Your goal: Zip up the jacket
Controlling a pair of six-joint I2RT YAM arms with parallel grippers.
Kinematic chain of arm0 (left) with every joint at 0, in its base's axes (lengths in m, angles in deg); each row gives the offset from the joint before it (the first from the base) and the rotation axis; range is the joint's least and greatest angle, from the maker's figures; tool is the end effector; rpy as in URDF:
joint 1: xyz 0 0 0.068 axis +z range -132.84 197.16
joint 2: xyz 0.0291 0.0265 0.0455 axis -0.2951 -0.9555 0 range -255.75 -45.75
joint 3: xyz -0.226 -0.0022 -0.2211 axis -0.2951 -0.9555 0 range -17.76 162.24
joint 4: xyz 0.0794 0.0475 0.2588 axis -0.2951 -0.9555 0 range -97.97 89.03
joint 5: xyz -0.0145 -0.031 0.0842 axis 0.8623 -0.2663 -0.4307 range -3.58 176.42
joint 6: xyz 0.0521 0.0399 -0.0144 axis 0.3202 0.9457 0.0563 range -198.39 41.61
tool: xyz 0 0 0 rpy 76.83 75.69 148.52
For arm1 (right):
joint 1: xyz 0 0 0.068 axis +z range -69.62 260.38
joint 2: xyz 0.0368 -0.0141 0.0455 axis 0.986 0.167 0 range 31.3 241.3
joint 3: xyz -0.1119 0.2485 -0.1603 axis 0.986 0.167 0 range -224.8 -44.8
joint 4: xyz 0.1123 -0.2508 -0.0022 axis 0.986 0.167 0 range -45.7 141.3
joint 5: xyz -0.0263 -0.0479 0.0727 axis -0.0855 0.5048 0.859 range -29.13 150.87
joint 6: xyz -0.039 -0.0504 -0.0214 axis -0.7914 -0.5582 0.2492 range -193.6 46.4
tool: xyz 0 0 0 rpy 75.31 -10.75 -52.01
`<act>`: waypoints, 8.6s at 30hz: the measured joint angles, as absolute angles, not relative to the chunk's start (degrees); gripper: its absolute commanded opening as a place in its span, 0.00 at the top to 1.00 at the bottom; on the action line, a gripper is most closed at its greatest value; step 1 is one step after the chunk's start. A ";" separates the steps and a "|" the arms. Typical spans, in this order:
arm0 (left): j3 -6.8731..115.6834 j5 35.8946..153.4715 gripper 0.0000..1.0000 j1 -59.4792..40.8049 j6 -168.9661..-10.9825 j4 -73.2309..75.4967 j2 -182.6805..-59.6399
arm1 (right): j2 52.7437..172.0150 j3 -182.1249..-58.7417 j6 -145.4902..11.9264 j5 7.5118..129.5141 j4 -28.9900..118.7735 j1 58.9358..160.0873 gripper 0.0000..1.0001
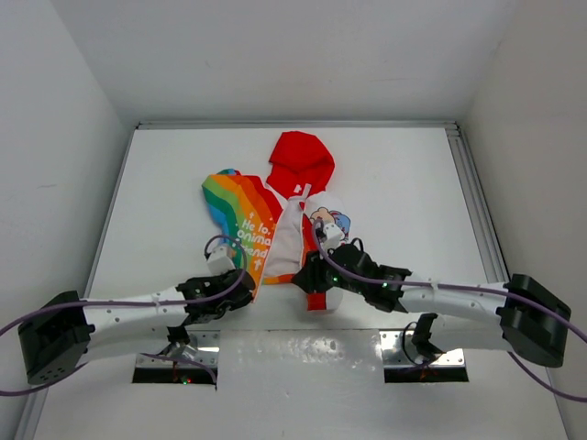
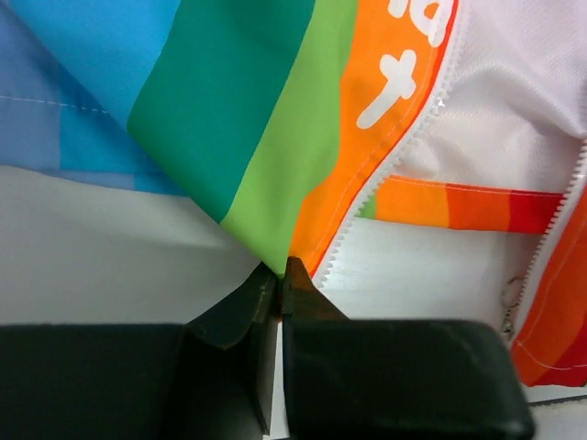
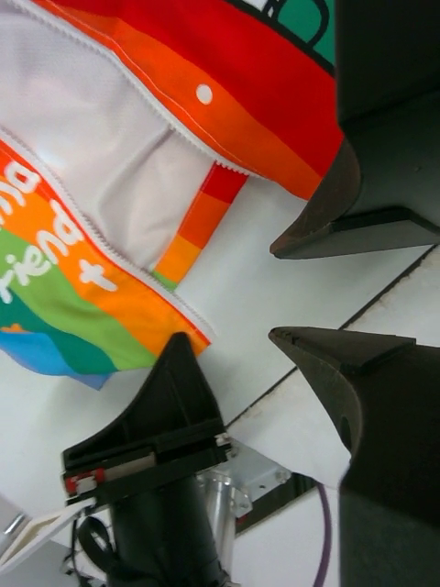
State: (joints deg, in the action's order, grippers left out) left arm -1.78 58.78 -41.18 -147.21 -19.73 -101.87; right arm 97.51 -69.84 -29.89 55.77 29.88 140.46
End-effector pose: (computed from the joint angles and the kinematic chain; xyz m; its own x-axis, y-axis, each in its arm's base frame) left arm 0.0986 -0.1125 0.1445 -0.7482 -0.3604 -0.5571 -0.1920 0.9213 -0.3382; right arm 0.1258 0.2091 0.2130 -0.7314 0.1089 -0.6731 -0.4401 0.6786 0.5881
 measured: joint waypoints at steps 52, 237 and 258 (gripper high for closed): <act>-9.86 55.81 1.00 -40.90 -126.84 15.56 -69.52 | 114.39 -74.32 -9.83 64.47 -10.88 135.39 0.85; 0.96 100.62 1.00 -15.92 -108.85 11.26 -85.54 | 110.63 -79.15 -29.39 44.34 62.82 145.86 1.00; 0.98 99.74 1.00 -15.92 -108.87 10.30 -85.89 | 102.26 -65.62 -21.46 53.15 46.97 143.04 0.72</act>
